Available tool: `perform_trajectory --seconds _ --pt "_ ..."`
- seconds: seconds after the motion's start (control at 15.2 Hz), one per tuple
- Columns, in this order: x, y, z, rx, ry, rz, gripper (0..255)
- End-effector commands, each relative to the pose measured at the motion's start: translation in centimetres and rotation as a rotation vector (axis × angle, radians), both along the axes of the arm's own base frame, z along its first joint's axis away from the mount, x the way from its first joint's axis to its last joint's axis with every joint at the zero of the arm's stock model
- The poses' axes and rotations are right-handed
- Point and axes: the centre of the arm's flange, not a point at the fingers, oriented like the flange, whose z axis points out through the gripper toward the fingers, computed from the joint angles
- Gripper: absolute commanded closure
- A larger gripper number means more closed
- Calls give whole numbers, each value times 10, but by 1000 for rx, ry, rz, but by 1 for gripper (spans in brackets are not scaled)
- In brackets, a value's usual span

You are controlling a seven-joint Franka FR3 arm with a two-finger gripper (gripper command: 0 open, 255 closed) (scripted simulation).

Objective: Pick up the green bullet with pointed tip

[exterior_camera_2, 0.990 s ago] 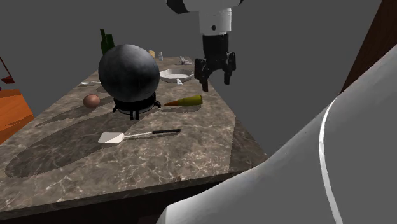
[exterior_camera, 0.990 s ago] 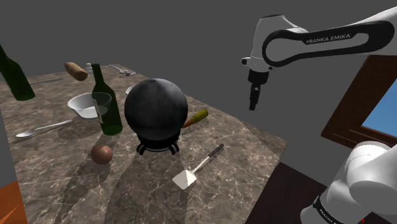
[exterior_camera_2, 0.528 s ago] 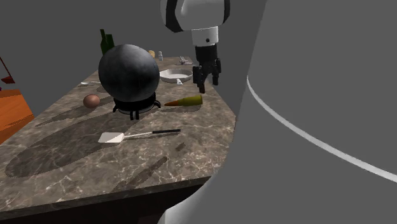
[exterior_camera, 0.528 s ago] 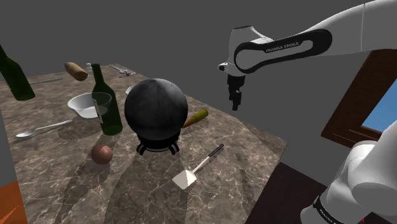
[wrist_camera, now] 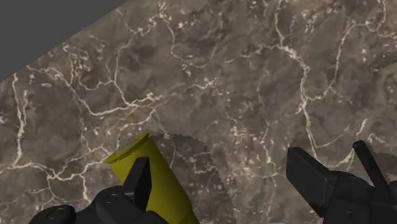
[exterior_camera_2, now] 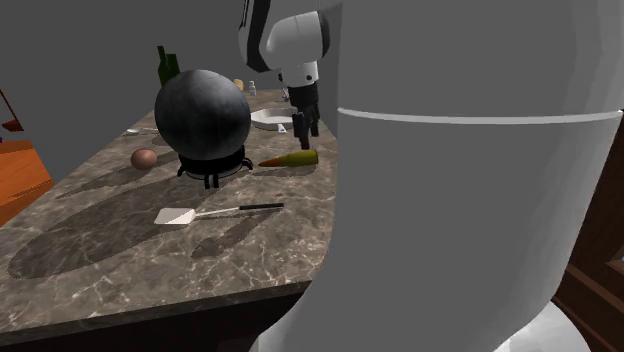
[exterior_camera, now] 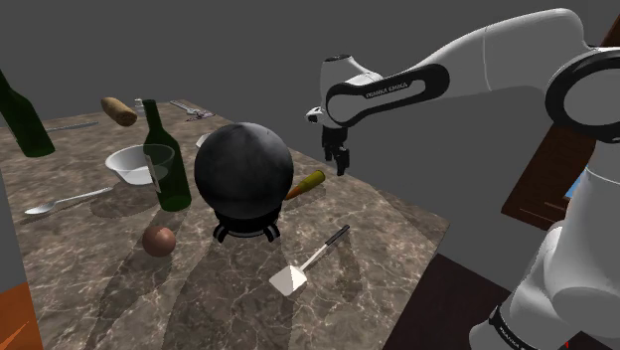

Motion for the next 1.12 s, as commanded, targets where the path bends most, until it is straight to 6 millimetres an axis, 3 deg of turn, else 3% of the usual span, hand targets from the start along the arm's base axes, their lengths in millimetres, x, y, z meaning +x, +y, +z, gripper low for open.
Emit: perform_trajectory --seconds 0.0,0.46,1.06 --pt "20 16 -11 -8 8 93 0" --pt "68 77 -49 -33 34 380 0" --pt "68 77 -89 -33 34 380 0"
